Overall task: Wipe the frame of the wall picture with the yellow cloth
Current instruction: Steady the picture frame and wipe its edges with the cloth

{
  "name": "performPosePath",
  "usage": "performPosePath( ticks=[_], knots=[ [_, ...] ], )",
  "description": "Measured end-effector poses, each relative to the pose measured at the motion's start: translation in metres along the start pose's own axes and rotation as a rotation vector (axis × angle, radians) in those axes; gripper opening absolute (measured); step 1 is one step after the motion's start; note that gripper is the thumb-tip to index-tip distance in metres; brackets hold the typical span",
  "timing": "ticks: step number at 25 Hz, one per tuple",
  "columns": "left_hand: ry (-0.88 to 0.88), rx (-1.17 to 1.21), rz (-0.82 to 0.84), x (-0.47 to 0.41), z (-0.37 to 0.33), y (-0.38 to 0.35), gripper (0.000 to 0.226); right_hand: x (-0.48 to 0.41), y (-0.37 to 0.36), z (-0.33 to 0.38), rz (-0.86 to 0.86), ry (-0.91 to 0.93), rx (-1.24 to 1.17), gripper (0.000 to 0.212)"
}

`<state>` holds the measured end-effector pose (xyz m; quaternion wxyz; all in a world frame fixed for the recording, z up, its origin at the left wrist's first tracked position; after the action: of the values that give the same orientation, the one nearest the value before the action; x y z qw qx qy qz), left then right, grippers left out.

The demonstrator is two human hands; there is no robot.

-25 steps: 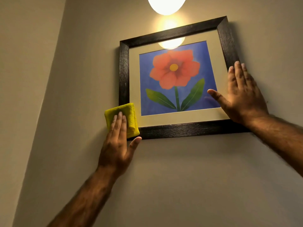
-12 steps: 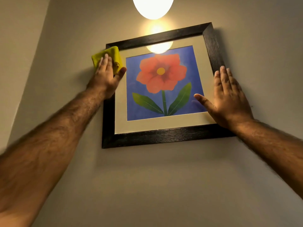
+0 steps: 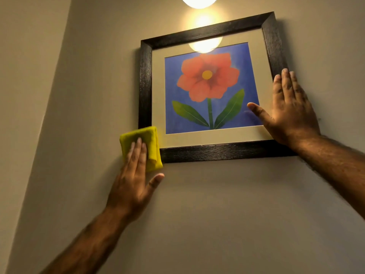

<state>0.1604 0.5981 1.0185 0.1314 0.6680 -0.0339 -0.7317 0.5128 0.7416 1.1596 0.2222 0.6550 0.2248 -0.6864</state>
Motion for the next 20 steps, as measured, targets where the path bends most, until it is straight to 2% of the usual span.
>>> performPosePath(
  ticks=[4, 7, 10, 12, 16, 20],
  knots=[
    [-0.008, -0.037, 0.023, -0.015, 0.006, 0.004, 0.094, 0.000, 0.001, 0.002, 0.001, 0.004, -0.003, 0.106],
    [0.029, -0.004, 0.002, -0.102, 0.012, 0.027, 0.104, 0.000, 0.002, 0.001, -0.010, 0.004, -0.008, 0.106],
    [0.092, -0.017, 0.020, -0.190, 0.023, 0.045, 0.098, 0.000, 0.002, 0.001, -0.018, 0.007, 0.002, 0.106],
    [0.107, -0.037, 0.035, -0.219, 0.029, 0.048, 0.097, -0.001, 0.000, 0.001, -0.022, 0.008, 0.011, 0.106],
    [0.108, -0.023, 0.022, -0.216, 0.027, 0.045, 0.096, 0.000, 0.000, 0.001, -0.031, 0.021, 0.010, 0.106],
    [0.088, 0.016, 0.030, -0.152, 0.015, 0.034, 0.101, -0.001, 0.002, 0.002, -0.047, 0.018, -0.003, 0.107]
  ],
)
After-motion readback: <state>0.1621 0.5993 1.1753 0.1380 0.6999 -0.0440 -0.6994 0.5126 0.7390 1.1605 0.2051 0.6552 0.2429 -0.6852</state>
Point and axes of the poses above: each hand's wrist, its own x-axis away from the middle knuckle, its own y-axis out of the back of the hand, z = x × y, the point moved 10 cm from there along -x, towards the middle knuckle, and after that the axes turned 4 degrees about -x, right-handed, at the moved point
